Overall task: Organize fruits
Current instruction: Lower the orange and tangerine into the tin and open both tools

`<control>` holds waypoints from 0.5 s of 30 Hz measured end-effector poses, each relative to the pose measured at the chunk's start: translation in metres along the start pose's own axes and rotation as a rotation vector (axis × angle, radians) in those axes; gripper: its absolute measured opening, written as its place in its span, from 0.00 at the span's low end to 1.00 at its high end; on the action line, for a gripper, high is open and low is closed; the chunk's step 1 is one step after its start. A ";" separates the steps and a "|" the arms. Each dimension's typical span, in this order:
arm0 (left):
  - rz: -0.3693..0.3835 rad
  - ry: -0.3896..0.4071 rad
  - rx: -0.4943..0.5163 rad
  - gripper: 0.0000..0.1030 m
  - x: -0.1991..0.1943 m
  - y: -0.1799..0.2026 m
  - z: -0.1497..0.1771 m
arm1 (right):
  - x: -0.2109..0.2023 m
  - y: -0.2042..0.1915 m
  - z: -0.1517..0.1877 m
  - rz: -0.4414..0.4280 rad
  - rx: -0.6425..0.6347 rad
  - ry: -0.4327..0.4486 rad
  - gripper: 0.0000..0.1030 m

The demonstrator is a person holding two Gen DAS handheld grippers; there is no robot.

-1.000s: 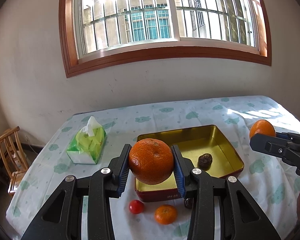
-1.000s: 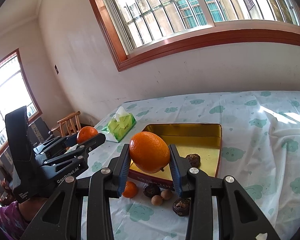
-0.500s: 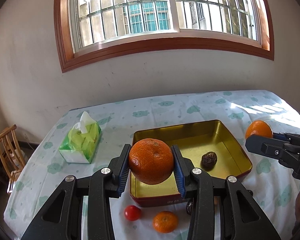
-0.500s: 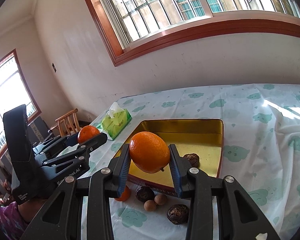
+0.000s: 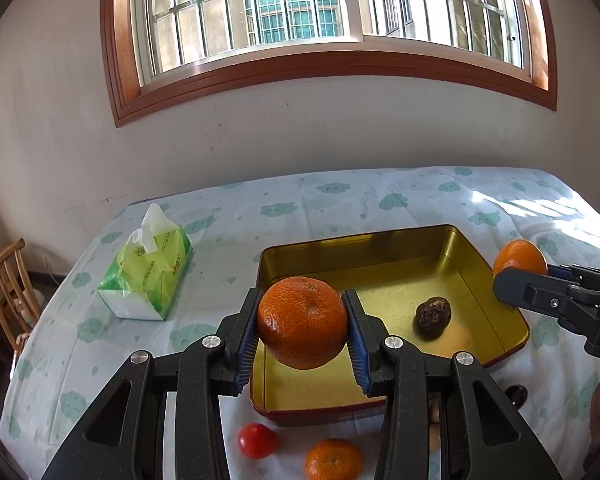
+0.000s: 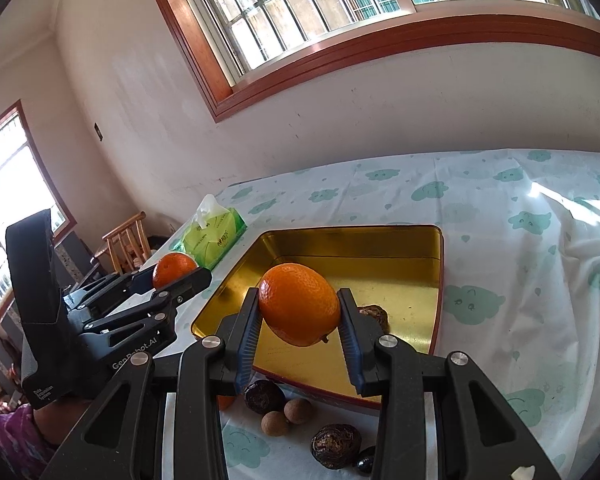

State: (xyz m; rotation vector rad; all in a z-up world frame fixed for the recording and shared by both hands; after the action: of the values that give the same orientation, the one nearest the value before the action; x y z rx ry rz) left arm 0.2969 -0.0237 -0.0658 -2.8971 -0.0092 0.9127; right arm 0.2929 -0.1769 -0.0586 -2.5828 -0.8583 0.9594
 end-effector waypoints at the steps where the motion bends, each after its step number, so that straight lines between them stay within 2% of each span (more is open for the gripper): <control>1: 0.001 -0.004 -0.001 0.40 0.003 0.000 0.000 | 0.003 0.001 0.000 0.002 0.000 -0.003 0.34; 15: 0.013 -0.044 0.005 0.40 0.039 0.003 -0.003 | 0.038 0.018 -0.001 0.023 0.005 -0.062 0.34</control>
State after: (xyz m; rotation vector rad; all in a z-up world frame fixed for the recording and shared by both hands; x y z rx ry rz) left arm 0.3307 -0.0260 -0.0865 -2.8752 0.0084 0.9765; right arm 0.3248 -0.1684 -0.0847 -2.5763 -0.8423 1.0521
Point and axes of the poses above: each gripper's, at about its wrist camera, not at the fingertips, and x roughly the way its jaws point, y to its right, z to its underside, the point moved 7 cm from there along x, roughly the way its jaws point, and after that the axes turned 1 degree about -z, right-handed, at the moved point
